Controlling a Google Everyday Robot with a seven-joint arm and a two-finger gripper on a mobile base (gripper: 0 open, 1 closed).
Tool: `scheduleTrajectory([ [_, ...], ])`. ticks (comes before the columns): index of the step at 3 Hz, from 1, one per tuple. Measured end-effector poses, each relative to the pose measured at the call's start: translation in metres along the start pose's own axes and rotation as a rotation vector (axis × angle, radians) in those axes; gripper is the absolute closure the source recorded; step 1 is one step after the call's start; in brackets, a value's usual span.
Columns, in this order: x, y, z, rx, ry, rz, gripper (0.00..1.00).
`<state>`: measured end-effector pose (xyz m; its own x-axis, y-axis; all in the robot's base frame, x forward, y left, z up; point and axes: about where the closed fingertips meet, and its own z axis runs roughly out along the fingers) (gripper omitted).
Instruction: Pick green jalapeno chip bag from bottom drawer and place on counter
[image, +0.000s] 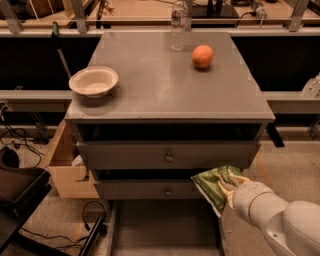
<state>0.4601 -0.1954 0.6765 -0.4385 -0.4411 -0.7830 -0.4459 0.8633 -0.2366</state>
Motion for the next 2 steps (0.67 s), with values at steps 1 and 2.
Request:
scheduleTrajectory([
  [1, -0.042, -0.015, -0.038, 0.085, -0.034, -0.016, 1.00],
  [2, -0.088, -0.034, -0.074, 0.171, -0.070, -0.054, 1.00],
])
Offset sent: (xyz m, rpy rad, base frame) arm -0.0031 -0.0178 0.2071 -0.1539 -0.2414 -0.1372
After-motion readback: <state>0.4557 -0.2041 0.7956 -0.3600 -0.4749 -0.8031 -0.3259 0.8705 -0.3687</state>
